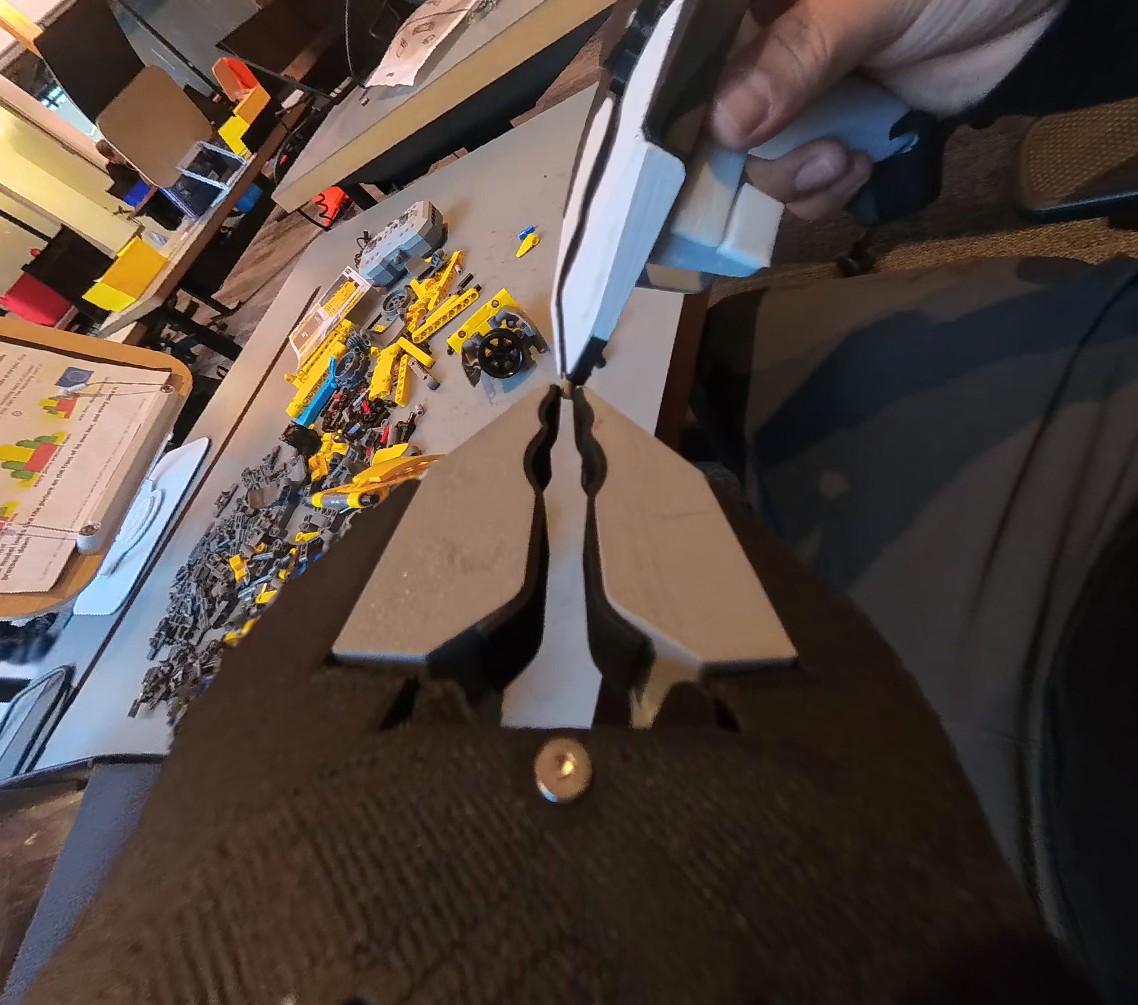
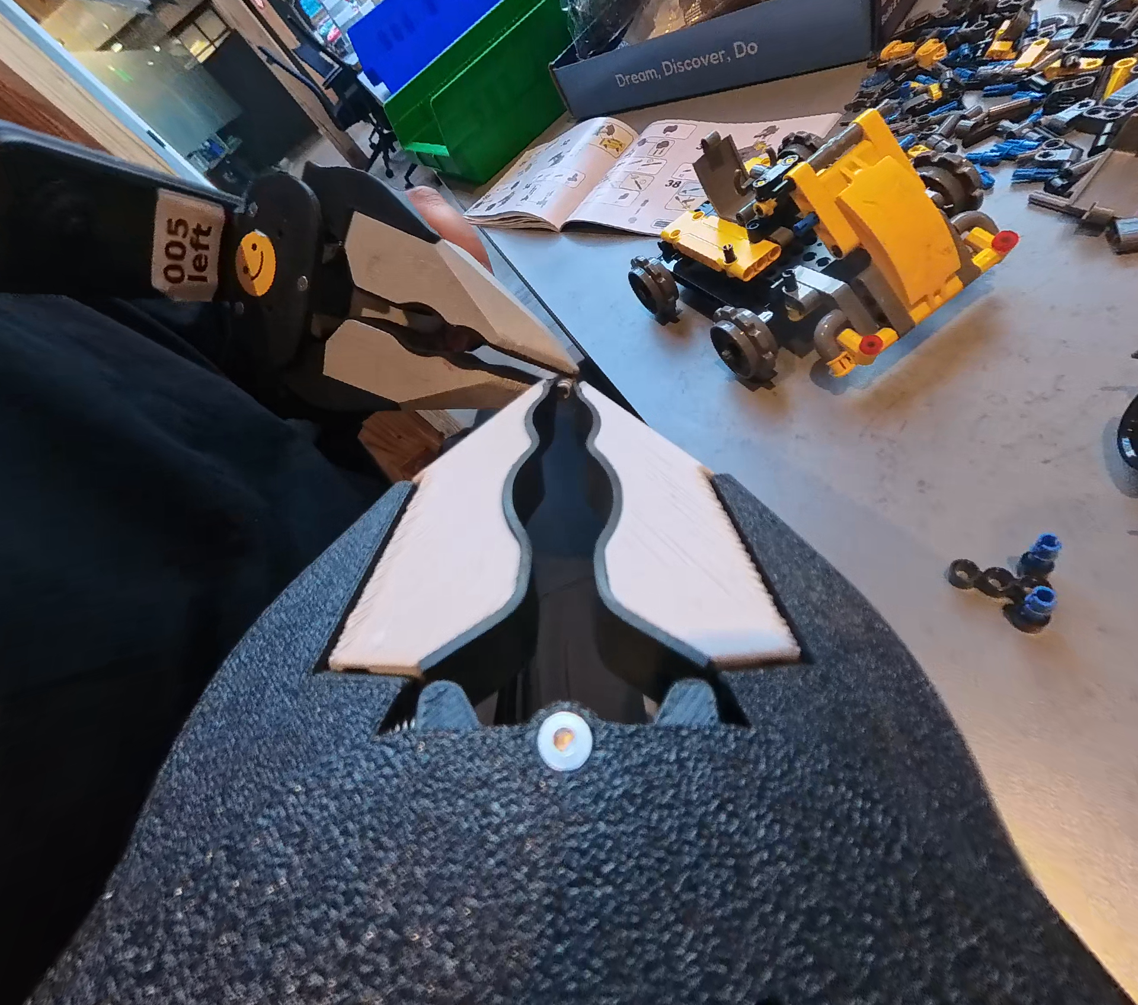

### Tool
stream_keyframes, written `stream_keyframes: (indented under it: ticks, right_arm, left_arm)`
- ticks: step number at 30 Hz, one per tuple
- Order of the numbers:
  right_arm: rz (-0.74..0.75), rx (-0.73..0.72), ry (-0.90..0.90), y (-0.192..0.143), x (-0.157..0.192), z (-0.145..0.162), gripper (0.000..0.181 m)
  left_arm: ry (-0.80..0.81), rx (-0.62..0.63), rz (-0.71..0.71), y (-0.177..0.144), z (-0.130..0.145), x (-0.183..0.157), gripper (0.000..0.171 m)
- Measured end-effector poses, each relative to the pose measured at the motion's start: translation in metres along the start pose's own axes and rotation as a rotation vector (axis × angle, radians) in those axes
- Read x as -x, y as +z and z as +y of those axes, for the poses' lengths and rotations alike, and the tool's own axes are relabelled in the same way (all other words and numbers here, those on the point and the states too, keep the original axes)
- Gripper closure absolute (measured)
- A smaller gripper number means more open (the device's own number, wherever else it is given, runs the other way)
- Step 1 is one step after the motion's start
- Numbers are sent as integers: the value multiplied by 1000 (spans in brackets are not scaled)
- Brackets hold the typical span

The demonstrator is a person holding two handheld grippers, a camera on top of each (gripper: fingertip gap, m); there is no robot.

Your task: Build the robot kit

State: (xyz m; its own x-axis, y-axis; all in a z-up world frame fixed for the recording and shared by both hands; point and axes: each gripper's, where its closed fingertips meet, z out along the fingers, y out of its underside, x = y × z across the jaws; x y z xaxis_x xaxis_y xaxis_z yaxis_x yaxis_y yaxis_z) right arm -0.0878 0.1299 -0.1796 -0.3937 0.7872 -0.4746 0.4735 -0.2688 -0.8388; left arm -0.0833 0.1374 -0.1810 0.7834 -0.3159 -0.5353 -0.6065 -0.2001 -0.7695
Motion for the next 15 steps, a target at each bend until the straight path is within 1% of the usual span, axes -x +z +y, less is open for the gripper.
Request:
stream_keyframes:
  ticks: [3,4,6,10,12,15]
  right_arm:
    - [24,18,-18,0,-5,4,176]
    - [36,19,-21,-1,-7,4,176]
    - [40,14,-12,-4,-10,5,176]
    - [47,-7,-8,-12,-15,3,176]
    - [72,-10,-22,-16,-20,1,176]
    - [118,-8,-45,-24,-28,-2,176]
  left_arm:
    - [-39,10,29,2,4,-3,169]
    - [-59,4,37,3,4,-3,164]
    - [-113,4,51,4,7,-2,161]
    - [-210,24,92,5,16,-6,145]
    - [-266,14,132,4,19,-17,141]
    - [-337,1,237,1,27,-48,142]
